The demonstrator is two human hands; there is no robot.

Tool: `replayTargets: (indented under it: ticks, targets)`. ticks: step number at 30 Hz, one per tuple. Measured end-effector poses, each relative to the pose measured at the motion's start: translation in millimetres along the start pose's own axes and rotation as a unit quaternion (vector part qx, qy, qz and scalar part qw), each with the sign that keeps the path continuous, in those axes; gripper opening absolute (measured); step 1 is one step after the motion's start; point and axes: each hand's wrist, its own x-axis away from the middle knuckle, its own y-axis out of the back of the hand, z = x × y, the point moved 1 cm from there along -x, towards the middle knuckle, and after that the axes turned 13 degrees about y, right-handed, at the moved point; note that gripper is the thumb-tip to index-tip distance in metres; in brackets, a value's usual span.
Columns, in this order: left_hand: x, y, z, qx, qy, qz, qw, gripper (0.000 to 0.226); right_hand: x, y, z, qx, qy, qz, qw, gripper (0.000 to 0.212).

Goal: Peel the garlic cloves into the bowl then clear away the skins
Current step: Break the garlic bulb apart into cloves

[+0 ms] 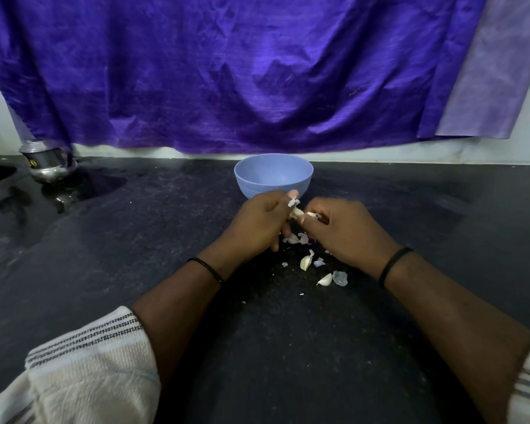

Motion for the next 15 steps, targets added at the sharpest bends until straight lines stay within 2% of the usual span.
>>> replayTargets:
  ticks: [3,5,8,15]
  targets:
    - [0.1,1.3,0.3,-0.043,0.001,0.025,0.999,0.033,0.8,1.3,-0.1,-0.025,-0.002,-0.041,0.999,0.005]
    - [-0.3,1.9,0.2,-0.049,0.003,0.034,0.998,0.028,0.7,1.1,0.2,-0.066,-0.021,-0.054,0.996,0.001]
    - [0.1,1.9,1.6,-0.032,-0.019,0.031,0.999,0.035,-1.3,1.6,1.7,-0.086,-0.031,-0.052,0.994,0.006]
    - [1.1,-2.7,4.0,-0.094,-0.079,-0.018,0.992,0.035,-1.7,3.2,10.5,-0.056,-0.04,0.027,0.997,0.016]
